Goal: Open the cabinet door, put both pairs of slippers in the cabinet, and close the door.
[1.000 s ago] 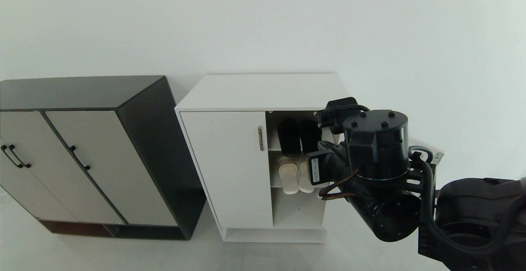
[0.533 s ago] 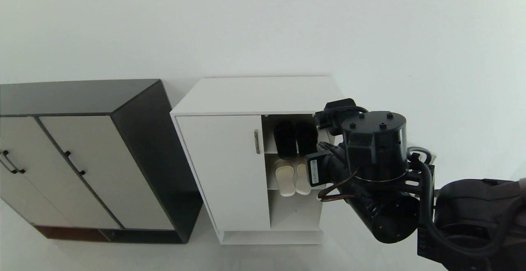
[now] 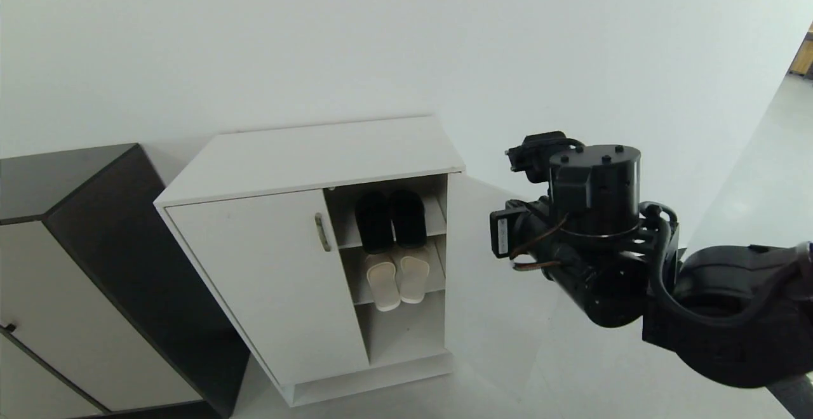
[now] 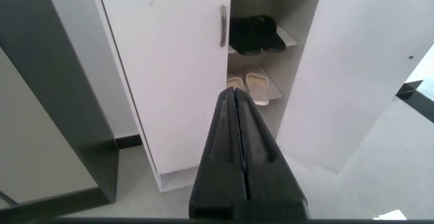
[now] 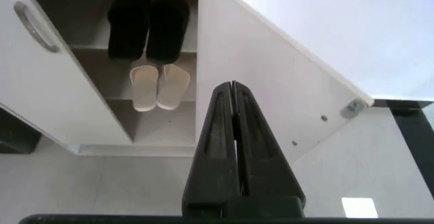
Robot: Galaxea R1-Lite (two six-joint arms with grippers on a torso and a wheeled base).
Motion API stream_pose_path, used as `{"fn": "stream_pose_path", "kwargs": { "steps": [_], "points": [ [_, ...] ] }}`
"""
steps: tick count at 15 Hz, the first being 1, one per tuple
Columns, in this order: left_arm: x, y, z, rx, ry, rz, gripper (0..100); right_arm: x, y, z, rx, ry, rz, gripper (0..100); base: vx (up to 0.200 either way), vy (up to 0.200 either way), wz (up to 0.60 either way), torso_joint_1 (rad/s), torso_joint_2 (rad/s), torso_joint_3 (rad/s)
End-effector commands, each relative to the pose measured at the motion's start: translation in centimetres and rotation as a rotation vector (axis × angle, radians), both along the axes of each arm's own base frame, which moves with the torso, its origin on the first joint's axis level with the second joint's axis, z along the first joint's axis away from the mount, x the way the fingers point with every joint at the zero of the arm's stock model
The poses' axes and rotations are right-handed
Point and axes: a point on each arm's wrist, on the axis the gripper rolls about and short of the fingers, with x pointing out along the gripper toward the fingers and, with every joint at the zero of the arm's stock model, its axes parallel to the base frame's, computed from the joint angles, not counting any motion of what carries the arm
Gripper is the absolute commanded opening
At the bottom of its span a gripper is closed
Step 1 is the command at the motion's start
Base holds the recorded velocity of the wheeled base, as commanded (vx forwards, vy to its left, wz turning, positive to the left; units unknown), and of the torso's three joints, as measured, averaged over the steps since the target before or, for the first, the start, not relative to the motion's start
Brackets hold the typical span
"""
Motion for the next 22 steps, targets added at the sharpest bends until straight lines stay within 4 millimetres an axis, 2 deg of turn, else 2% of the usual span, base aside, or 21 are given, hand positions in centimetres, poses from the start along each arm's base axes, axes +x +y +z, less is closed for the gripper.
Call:
{"fn": "stream_pose_path", "kwargs": {
  "steps": [1,3,4,5,7,15,18,22],
  "points": [
    [0.0,0.0,0.0,-0.001,0.002,0.0,0,4.1,-1.8,0.5,0.027,-0.014,-0.059,0,0.0,0.0,0.0,0.0,0.0,0.0],
    [0.0,0.0,0.0,-0.001,0.001,0.0,0,6.6,-3.3,1.2,0.034,0.012,-0.051,0,0.0,0.0,0.0,0.0,0.0,0.0],
    [0.0,0.0,0.0,-0.001,0.001,-0.002,0,7.2,-3.6,1.5,0.034,0.03,-0.065,0,0.0,0.0,0.0,0.0,0.0,0.0],
    [0.0,0.0,0.0,0.001,0.001,0.0,0,8.5,-4.1,2.2,0.075,0.074,-0.063,0,-0.2,0.0,0.0,0.007,0.01,0.002],
    [0.0,0.0,0.0,-0.001,0.001,0.0,0,9.7,-4.6,2.8,0.115,0.095,-0.044,0,-0.2,0.0,0.0,0.01,0.0,0.0],
    [0.0,0.0,0.0,-0.001,0.001,0.0,0,16.7,-6.0,-1.5,0.12,0.103,-0.145,0,0.0,0.0,0.0,0.0,0.0,0.0],
    [0.0,0.0,0.0,-0.001,0.001,0.0,0,18.2,-6.6,-2.7,0.118,0.104,-0.171,0,0.0,0.0,0.0,0.0,0.0,0.0],
    [0.0,0.0,0.0,-0.001,0.001,0.0,0,18.6,-6.5,-3.3,0.113,0.113,-0.172,0,0.0,0.0,0.0,0.0,0.0,0.0]
  ]
}}
